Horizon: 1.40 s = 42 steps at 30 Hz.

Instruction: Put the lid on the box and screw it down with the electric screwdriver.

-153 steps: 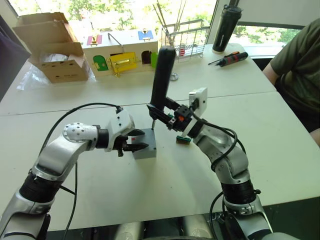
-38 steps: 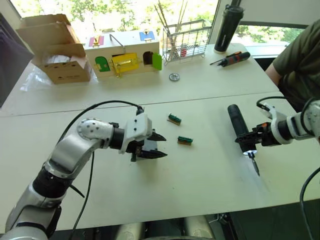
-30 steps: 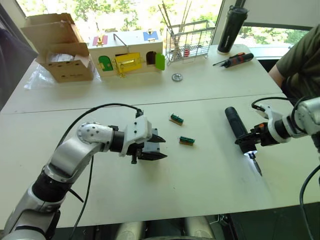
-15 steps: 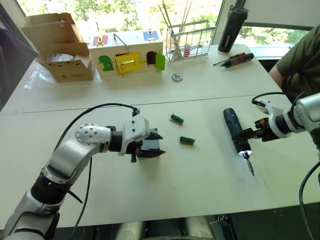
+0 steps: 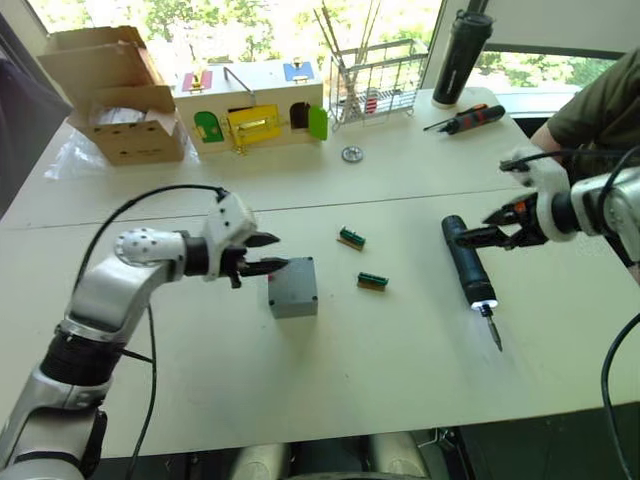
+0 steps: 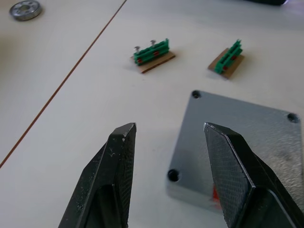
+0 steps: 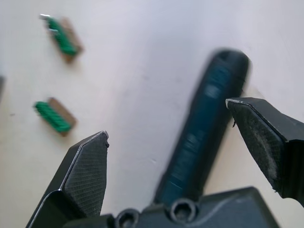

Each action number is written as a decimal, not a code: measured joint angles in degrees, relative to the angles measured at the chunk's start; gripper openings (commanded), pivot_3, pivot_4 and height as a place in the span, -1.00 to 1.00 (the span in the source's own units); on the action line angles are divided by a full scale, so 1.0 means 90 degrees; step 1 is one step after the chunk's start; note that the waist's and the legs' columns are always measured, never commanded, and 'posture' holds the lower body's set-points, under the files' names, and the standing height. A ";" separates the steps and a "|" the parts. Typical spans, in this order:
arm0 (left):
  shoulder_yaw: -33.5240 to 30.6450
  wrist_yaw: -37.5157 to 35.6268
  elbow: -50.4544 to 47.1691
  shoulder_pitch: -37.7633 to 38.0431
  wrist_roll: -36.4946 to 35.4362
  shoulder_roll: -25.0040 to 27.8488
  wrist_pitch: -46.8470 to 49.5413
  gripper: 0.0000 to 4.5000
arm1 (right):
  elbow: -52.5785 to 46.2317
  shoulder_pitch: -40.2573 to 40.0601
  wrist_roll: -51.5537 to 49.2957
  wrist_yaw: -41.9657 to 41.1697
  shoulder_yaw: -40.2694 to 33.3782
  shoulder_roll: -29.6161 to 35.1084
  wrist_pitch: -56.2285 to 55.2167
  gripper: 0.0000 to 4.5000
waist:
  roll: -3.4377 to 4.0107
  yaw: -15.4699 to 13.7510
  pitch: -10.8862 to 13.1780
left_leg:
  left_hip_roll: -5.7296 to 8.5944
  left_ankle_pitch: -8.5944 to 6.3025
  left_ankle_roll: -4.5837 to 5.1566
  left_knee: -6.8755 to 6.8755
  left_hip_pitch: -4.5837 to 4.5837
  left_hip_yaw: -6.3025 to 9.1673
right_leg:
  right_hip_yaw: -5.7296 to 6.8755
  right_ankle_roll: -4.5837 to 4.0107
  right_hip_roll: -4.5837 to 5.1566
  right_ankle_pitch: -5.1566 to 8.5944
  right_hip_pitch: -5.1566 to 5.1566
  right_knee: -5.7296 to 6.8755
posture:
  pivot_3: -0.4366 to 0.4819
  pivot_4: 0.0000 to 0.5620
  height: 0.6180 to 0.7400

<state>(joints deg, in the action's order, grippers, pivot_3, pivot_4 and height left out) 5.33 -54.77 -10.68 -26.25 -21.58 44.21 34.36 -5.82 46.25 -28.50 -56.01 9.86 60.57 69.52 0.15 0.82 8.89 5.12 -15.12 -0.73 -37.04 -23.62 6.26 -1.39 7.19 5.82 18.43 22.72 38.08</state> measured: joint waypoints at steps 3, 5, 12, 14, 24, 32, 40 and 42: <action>-0.0053 -0.0001 0.0031 0.0359 0.0032 0.0151 0.0013 0.02 | -0.1319 -0.1026 -0.0381 -0.0126 -0.0107 -0.0408 -0.0448 0.99 | -0.0001 -0.0014 0.0000 | 0.0000 0.0000 -0.0001 -0.0005 0.0000 0.0005 | 0.0003 0.0000 0.0002 0.0000 -0.0001 0.0005 | -0.05 -0.47 1.00; -0.0060 0.0000 0.0021 0.0633 0.0050 0.0293 0.0031 0.02 | -0.1851 -0.1534 -0.0439 -0.0023 -0.0024 -0.0730 -0.0644 0.99 | -0.0001 -0.0026 0.0001 | 0.0004 0.0000 -0.0001 -0.0012 -0.0003 0.0005 | 0.0000 0.0000 0.0006 0.0000 -0.0004 0.0007 | -0.05 -0.47 1.00; -0.0093 0.0120 -0.0180 0.1217 0.0202 0.0547 0.0163 0.02 | -0.2486 -0.2091 -0.0399 0.0854 0.0612 -0.2132 -0.0816 0.99 | -0.0006 -0.0040 -0.0002 | 0.0008 0.0005 -0.0010 -0.0017 0.0000 0.0017 | 0.0002 -0.0001 0.0008 0.0000 -0.0011 0.0007 | -0.05 -0.47 1.00; -0.0185 0.0255 -0.0271 0.1265 0.0206 0.0478 0.0214 0.02 | -0.2425 -0.2092 -0.0324 0.1104 0.0749 -0.2497 -0.0830 0.99 | -0.0007 -0.0025 -0.0002 | 0.0007 0.0006 -0.0012 -0.0016 0.0000 0.0017 | 0.0002 -0.0001 0.0007 0.0000 -0.0009 0.0007 | -0.05 -0.47 1.00; 0.0091 0.0837 -0.0225 0.1078 0.0613 -0.0145 0.0203 0.02 | -0.1855 -0.2066 -0.0026 0.1623 0.1304 -0.3342 -0.0845 0.99 | -0.0009 -0.0015 -0.0003 | 0.0008 0.0009 -0.0016 -0.0014 0.0000 0.0021 | 0.0007 0.0000 0.0005 0.0000 -0.0009 0.0009 | -0.05 -0.47 1.00; 0.0395 0.0915 0.0598 0.0534 0.1012 -0.0696 -0.0274 0.02 | -0.2004 -0.2136 -0.0076 0.2026 0.1369 -0.3817 -0.0326 0.99 | -0.0010 -0.0008 -0.0004 | 0.0008 0.0010 -0.0018 -0.0014 0.0000 0.0023 | 0.0014 0.0000 0.0003 0.0000 -0.0006 0.0012 | -0.05 -0.47 1.00; 0.0644 0.0845 0.1568 -0.0071 0.1385 -0.1131 -0.0928 0.02 | -0.2149 -0.2166 -0.0182 0.2469 0.1346 -0.4338 0.0101 0.99 | -0.0010 -0.0003 -0.0004 | 0.0010 0.0011 -0.0019 -0.0014 0.0000 0.0025 | 0.0017 0.0000 -0.0001 -0.0001 -0.0005 0.0015 | -0.05 -0.47 1.00; 0.0760 0.0841 0.1909 -0.0243 0.1556 -0.1188 -0.1146 0.02 | -0.2154 -0.2168 -0.0208 0.2577 0.1347 -0.4479 0.0169 0.99 | -0.0011 0.0007 -0.0004 | 0.0010 0.0011 -0.0020 -0.0014 0.0000 0.0025 | 0.0017 0.0000 -0.0005 -0.0001 -0.0004 0.0016 | -0.05 -0.47 1.00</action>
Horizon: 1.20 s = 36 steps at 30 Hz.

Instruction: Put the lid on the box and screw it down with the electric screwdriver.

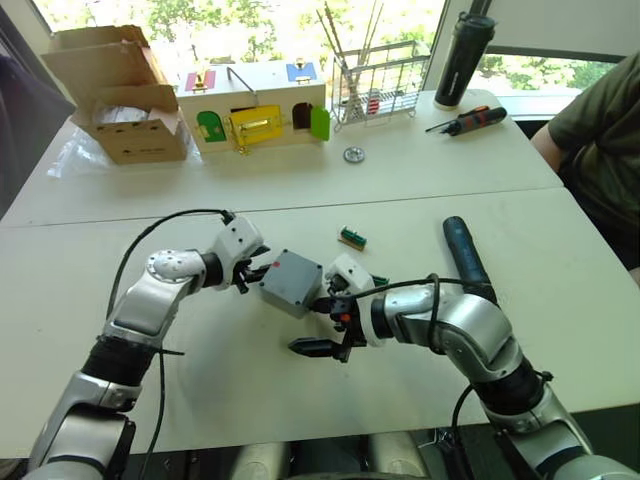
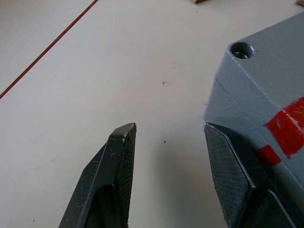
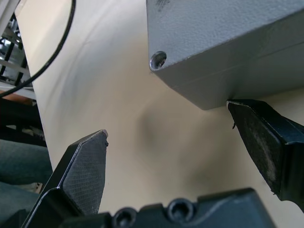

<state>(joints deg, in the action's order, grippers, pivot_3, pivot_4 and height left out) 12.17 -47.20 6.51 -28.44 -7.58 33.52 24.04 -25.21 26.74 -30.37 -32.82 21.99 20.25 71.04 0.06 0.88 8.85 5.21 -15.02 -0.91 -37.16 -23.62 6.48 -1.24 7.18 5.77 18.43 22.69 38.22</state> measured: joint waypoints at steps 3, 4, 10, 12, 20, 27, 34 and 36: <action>0.0015 -0.0031 0.0403 -0.0187 0.0188 0.0040 -0.0287 0.02 | -0.0120 0.0000 -0.0031 0.0106 -0.0047 0.0033 0.0068 0.99 | 0.0000 0.0011 0.0000 | 0.0000 0.0000 0.0000 0.0000 0.0000 0.0000 | 0.0000 0.0000 0.0000 0.0000 0.0002 0.0001 | -0.05 -0.47 1.00; 0.0000 -0.0063 0.0482 -0.0206 0.0214 0.0103 -0.0372 0.02 | -0.0214 0.0000 -0.0055 0.0108 -0.0108 0.0110 0.0118 0.99 | 0.0000 0.0011 0.0000 | 0.0001 0.0000 0.0000 0.0000 0.0000 0.0000 | 0.0000 0.0000 0.0000 0.0000 0.0003 0.0001 | -0.05 -0.47 1.00; -0.0423 -0.0499 0.0286 0.0066 0.0079 0.0826 -0.0199 0.02 | -0.0855 0.0023 -0.0189 -0.0293 -0.0606 0.1267 -0.0143 0.99 | 0.0000 0.0014 0.0000 | 0.0001 -0.0001 0.0001 0.0007 0.0000 0.0000 | -0.0001 0.0000 0.0007 0.0000 0.0004 -0.0001 | -0.05 -0.47 1.00; -0.0571 -0.0787 -0.0301 0.0465 -0.0163 0.1135 0.0117 0.02 | -0.0869 0.0079 0.0008 -0.0552 -0.0498 0.1759 -0.0604 0.99 | 0.0000 0.0027 0.0000 | 0.0000 -0.0001 0.0002 0.0009 0.0000 -0.0003 | -0.0003 0.0000 0.0009 0.0000 0.0004 -0.0003 | -0.05 -0.47 1.00; -0.0851 -0.1093 -0.1929 0.1615 -0.0915 0.1417 0.1295 0.02 | 0.0636 0.0664 0.1009 -0.1052 0.0090 0.1736 -0.2199 0.99 | 0.0000 -0.0014 0.0000 | -0.0004 0.0000 0.0001 0.0005 0.0000 0.0001 | -0.0006 0.0000 0.0007 0.0000 -0.0001 -0.0002 | -0.05 -0.47 1.00; -0.0945 -0.0654 -0.2181 0.1628 -0.1034 0.1097 0.1484 0.02 | 0.1504 0.0841 0.1483 -0.1430 0.0533 0.1294 -0.2895 0.99 | 0.0000 -0.0013 0.0000 | -0.0002 0.0000 -0.0001 0.0003 0.0000 0.0001 | -0.0003 0.0000 0.0008 0.0000 -0.0001 -0.0002 | -0.05 -0.47 1.00; -0.0892 -0.0253 -0.1990 0.1368 -0.0944 0.0694 0.1450 0.02 | 0.1513 0.0794 0.1564 -0.1615 0.0511 0.1088 -0.2893 0.99 | 0.0000 -0.0023 0.0000 | -0.0001 0.0001 -0.0002 0.0003 0.0000 0.0002 | 0.0000 0.0000 0.0007 0.0000 -0.0002 -0.0002 | -0.05 -0.47 1.00; -0.0814 -0.0175 -0.1864 0.1286 -0.0857 0.0634 0.1404 0.02 | 0.1396 0.0727 0.1554 -0.1598 0.0478 0.1080 -0.2774 0.99 | 0.0000 -0.0018 0.0000 | 0.0000 0.0001 -0.0002 0.0002 0.0000 0.0001 | 0.0000 0.0000 0.0008 0.0000 -0.0002 -0.0002 | -0.05 -0.47 1.00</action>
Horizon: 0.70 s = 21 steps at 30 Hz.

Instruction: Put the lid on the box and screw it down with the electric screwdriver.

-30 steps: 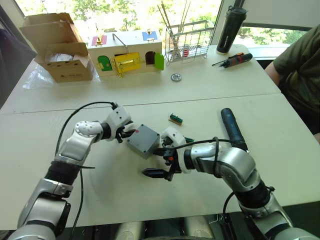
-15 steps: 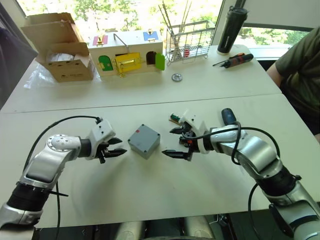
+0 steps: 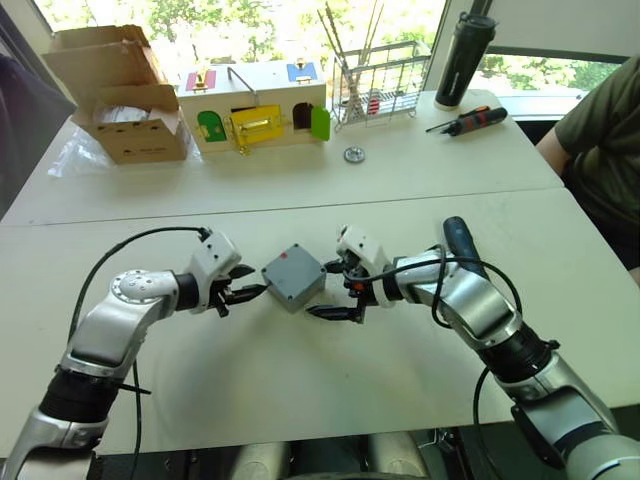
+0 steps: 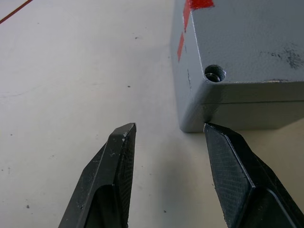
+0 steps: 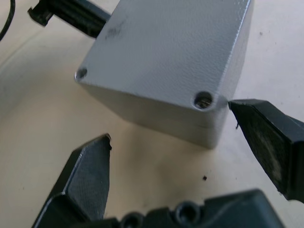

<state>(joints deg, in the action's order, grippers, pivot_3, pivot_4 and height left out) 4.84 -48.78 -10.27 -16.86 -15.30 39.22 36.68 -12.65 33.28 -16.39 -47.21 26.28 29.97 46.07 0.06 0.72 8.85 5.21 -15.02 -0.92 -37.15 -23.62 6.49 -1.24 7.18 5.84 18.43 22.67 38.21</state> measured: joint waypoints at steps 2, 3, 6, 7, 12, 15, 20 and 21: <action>0.0077 0.0055 0.0195 -0.0106 0.0087 -0.0095 -0.0040 0.02 | -0.0171 -0.0112 -0.0004 0.0048 -0.0061 -0.0013 0.0141 0.99 | 0.0000 -0.0005 0.0000 | 0.0000 0.0000 0.0000 0.0000 0.0000 0.0002 | 0.0001 0.0000 0.0000 0.0000 0.0000 0.0000 | -0.05 -0.47 1.00; 0.0093 0.0066 0.0273 -0.0135 0.0121 -0.0123 -0.0090 0.02 | -0.0233 -0.0146 -0.0014 0.0068 -0.0066 -0.0023 0.0202 0.99 | 0.0000 0.0002 0.0000 | 0.0000 0.0000 0.0000 0.0000 0.0000 0.0002 | 0.0001 0.0000 -0.0001 0.0000 0.0001 0.0000 | -0.05 -0.47 1.00; 0.0129 0.0084 0.0428 -0.0240 0.0247 -0.0141 -0.0249 0.02 | -0.0413 -0.0241 -0.0041 0.0141 -0.0106 -0.0097 0.0427 0.99 | 0.0000 0.0013 0.0000 | -0.0001 0.0000 0.0000 0.0002 0.0000 0.0002 | 0.0000 0.0000 -0.0001 0.0000 0.0002 0.0001 | -0.05 -0.47 1.00; 0.0130 0.0072 0.0467 -0.0266 0.0257 -0.0143 -0.0275 0.02 | -0.0472 -0.0278 -0.0057 0.0180 -0.0123 -0.0123 0.0491 0.99 | 0.0000 0.0014 0.0000 | -0.0001 0.0001 -0.0001 0.0002 0.0000 0.0001 | 0.0000 0.0000 -0.0001 0.0000 0.0003 0.0001 | -0.05 -0.47 1.00; 0.0130 0.0049 0.0645 -0.0384 0.0302 -0.0165 -0.0429 0.02 | -0.0659 -0.0398 -0.0085 0.0337 -0.0190 -0.0244 0.0732 0.99 | 0.0000 0.0015 0.0000 | -0.0001 0.0001 -0.0001 0.0001 0.0000 0.0001 | 0.0000 0.0000 -0.0001 0.0000 0.0003 0.0001 | -0.05 -0.47 1.00; 0.0130 0.0050 0.0723 -0.0440 0.0340 -0.0196 -0.0517 0.02 | -0.0756 -0.0402 -0.0097 0.0421 -0.0234 -0.0331 0.0871 0.99 | 0.0000 0.0009 0.0000 | 0.0000 0.0001 -0.0001 0.0001 0.0000 0.0001 | 0.0000 0.0000 -0.0001 0.0000 0.0002 0.0001 | -0.05 -0.47 1.00; 0.0130 0.0041 0.0760 -0.0464 0.0383 -0.0225 -0.0557 0.02 | -0.0872 -0.0420 -0.0097 0.0531 -0.0245 -0.0342 0.0962 0.99 | 0.0000 0.0009 0.0000 | 0.0000 0.0001 -0.0001 0.0001 0.0000 0.0001 | 0.0000 0.0000 -0.0001 0.0000 0.0002 0.0001 | -0.05 -0.47 1.00; 0.0130 0.0037 0.0761 -0.0463 0.0392 -0.0225 -0.0574 0.02 | -0.0918 -0.0431 -0.0098 0.0560 -0.0254 -0.0336 0.0975 0.99 | 0.0000 0.0009 0.0000 | 0.0000 0.0001 -0.0001 0.0001 0.0000 0.0002 | 0.0000 0.0000 -0.0001 0.0000 0.0002 0.0001 | -0.05 -0.47 1.00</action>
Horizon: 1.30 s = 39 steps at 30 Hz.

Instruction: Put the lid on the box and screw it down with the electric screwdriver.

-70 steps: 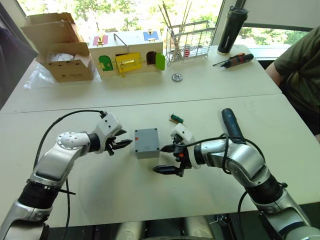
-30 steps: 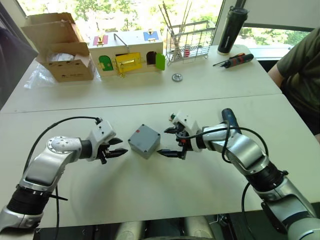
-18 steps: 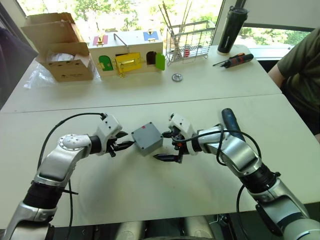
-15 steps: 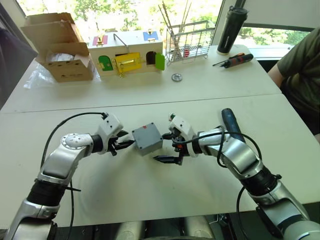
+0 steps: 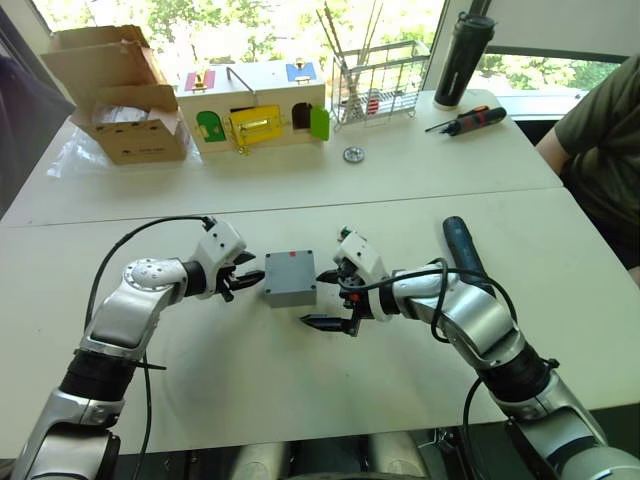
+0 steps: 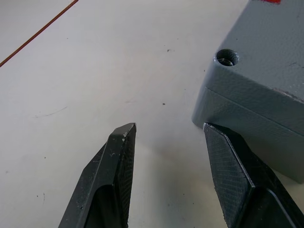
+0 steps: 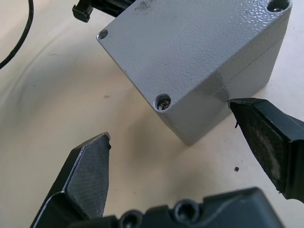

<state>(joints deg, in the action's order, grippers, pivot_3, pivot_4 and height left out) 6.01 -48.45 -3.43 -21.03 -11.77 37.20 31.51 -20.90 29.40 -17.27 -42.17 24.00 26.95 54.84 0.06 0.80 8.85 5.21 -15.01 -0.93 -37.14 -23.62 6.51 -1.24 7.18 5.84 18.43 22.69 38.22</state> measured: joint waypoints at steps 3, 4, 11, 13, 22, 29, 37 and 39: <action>-0.0002 -0.0050 0.0005 -0.0004 -0.0003 0.0020 -0.0081 0.02 | -0.0265 -0.0048 -0.0107 0.0049 -0.0139 0.0047 0.0168 0.99 | 0.0000 -0.0005 0.0000 | 0.0000 0.0000 0.0000 0.0000 0.0000 0.0000 | 0.0000 0.0000 0.0001 0.0000 0.0000 0.0000 | -0.05 -0.47 1.00; -0.0002 -0.0144 -0.0002 -0.0004 -0.0022 0.0076 -0.0080 0.02 | -0.0439 -0.0078 -0.0172 0.0056 -0.0237 0.0128 0.0238 0.99 | 0.0000 -0.0007 0.0000 | 0.0001 0.0000 0.0000 0.0000 0.0000 0.0000 | 0.0000 0.0000 0.0001 0.0000 0.0000 0.0000 | -0.05 -0.47 1.00; -0.0412 -0.1087 -0.0145 -0.0072 -0.0457 0.1147 0.0113 0.02 | -0.0899 -0.0359 -0.0285 0.0131 -0.1787 0.0862 -0.0376 0.99 | 0.0000 -0.0004 0.0000 | -0.0002 0.0000 0.0000 0.0003 0.0001 0.0000 | -0.0001 0.0000 0.0000 0.0000 -0.0001 -0.0002 | -0.05 -0.47 1.00; -0.0577 -0.1304 -0.0251 -0.0260 -0.0750 0.1249 0.0364 0.02 | -0.0722 -0.0355 -0.0309 0.0151 -0.2314 0.0832 -0.0987 0.99 | -0.0002 -0.0023 0.0001 | -0.0001 0.0000 0.0001 0.0002 0.0001 0.0001 | 0.0000 0.0000 0.0001 0.0000 -0.0006 -0.0003 | -0.05 -0.47 1.00; -0.0526 -0.1336 -0.1445 -0.0853 -0.1645 0.0964 0.1259 0.02 | 0.1472 -0.0121 -0.0336 -0.0191 -0.2514 0.0583 -0.2000 0.99 | -0.0002 0.0038 0.0001 | -0.0004 0.0000 0.0001 0.0005 0.0004 -0.0005 | -0.0003 0.0000 -0.0006 0.0000 -0.0002 0.0001 | -0.05 -0.47 1.00; -0.0260 -0.0853 -0.1874 -0.0845 -0.1649 0.0659 0.1505 0.02 | 0.2875 -0.0026 0.0179 -0.0392 -0.1932 0.0089 -0.3085 0.52 | -0.0002 0.0036 0.0001 | -0.0005 0.0001 -0.0001 0.0001 0.0004 -0.0007 | -0.0006 0.0000 -0.0018 0.0000 -0.0004 0.0001 | -0.05 -0.47 1.00; 0.0001 -0.0540 -0.1926 -0.0735 -0.1522 0.0562 0.1444 0.02 | 0.3948 0.0480 0.0529 -0.0358 -0.1821 -0.0289 -0.3574 0.52 | -0.0002 0.0017 0.0001 | -0.0004 0.0002 -0.0003 0.0000 0.0004 -0.0005 | -0.0006 0.0000 -0.0018 0.0000 -0.0004 0.0000 | -0.05 -0.47 1.00; 0.0001 -0.0506 -0.1934 -0.0735 -0.1526 0.0561 0.1444 0.02 | 0.4107 0.0486 0.0562 -0.0362 -0.1821 -0.0323 -0.3608 0.52 | -0.0002 0.0023 0.0001 | -0.0004 0.0002 -0.0004 0.0000 0.0004 -0.0006 | -0.0006 0.0000 -0.0018 0.0000 -0.0004 0.0000 | -0.05 -0.47 1.00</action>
<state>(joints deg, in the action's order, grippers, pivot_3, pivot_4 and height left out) 6.02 -53.01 -20.83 -27.65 -25.50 42.25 44.51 16.06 33.77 -12.21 -45.43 7.61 24.04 22.37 0.04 1.00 8.86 5.18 -14.99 -0.96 -37.14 -23.58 6.46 -1.29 7.18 5.67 18.43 22.65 38.22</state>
